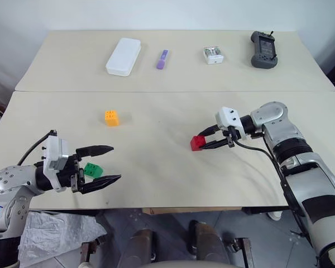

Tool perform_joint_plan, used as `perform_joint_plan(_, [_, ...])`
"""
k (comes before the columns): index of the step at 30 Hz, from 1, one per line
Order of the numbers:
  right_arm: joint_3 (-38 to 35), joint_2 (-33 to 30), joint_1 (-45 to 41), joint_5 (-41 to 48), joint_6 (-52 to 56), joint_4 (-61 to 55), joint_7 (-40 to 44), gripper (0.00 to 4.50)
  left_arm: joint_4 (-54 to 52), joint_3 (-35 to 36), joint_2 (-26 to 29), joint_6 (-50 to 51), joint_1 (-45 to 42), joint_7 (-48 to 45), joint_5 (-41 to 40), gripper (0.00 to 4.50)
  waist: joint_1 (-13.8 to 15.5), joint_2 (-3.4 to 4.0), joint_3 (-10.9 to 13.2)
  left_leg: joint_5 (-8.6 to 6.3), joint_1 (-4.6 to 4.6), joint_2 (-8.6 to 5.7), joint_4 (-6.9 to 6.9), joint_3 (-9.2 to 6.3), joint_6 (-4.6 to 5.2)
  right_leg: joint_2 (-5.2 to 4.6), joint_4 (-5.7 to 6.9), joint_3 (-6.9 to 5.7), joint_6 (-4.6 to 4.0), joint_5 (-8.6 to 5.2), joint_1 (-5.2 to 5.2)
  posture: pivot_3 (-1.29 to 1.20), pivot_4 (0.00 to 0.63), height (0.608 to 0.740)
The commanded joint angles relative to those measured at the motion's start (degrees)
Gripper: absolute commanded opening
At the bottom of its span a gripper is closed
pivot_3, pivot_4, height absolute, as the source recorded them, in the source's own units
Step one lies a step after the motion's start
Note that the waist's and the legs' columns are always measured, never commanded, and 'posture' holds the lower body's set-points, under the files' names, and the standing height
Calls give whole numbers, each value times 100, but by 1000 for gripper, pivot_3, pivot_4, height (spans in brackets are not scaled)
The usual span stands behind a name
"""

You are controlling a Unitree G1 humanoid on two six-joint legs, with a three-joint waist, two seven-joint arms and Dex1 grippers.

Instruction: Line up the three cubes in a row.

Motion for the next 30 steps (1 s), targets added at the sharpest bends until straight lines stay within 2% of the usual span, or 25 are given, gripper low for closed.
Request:
perform_joint_plan(1, [-50,-82,27,48,96,-99,369,2370,-135,63,25,-93,27,33,-30,4500,0,0,0,0,0,0,0,0,0,0,0,0,0,0,0,0,150,740])
perform_joint_plan(7, [-268,-216,119,220,217,-308,369,4342,-126,11,-10,61,-8,154,-109,4500,5,0,0,0,0,0,0,1,-1,0,0,0,-1,0,0,0,150,740])
perform_joint_plan(8, [-339,-315,191,299,236,-436,369,4462,-133,35,-46,24,16,209,-85,4500,10,0,0,0,0,0,0,0,-1,0,0,0,-1,0,0,0,150,740])
perform_joint_plan(13, [-1025,-568,440,498,52,-744,307,4462,0,284,-210,-143,108,404,-89,4500,21,0,0,-1,-2,-3,0,-1,0,-3,-2,-1,-1,0,0,0,150,740])
perform_joint_plan(16, [-1616,-751,746,940,377,-1291,270,4462,375,690,-397,-494,210,614,20,4500,20,0,0,-2,-1,3,0,2,-2,0,-1,-2,-1,0,0,0,150,740])
perform_joint_plan(21, [-2298,-771,1827,1656,1049,-2962,-104,4462,961,1725,-674,-857,650,1044,-109,4500,21,-1,0,-7,1,16,-1,12,-9,6,-3,-7,-6,-3,-1,0,150,740])
perform_joint_plan(25, [-2680,-521,3054,2342,1906,-4931,-1002,4462,1766,2840,-849,-955,1424,1182,-319,4500,27,-1,0,-12,1,20,-1,18,-10,5,-3,-8,-6,-4,-2,0,150,740])
perform_joint_plan(27, [-2656,-342,3495,2566,2262,-5737,-1349,4462,2239,3077,-874,-1214,1671,1132,-220,4500,31,-1,0,-17,5,25,-2,21,-14,6,-3,-8,-7,-4,-2,0,150,740])
perform_joint_plan(30, [-2537,-228,3819,2475,2299,-6275,-1465,4462,2097,3159,-1080,-1081,2053,1280,-315,4500,88,-2,0,-20,8,23,2,28,-9,3,-1,-4,-7,-4,0,0,150,740])
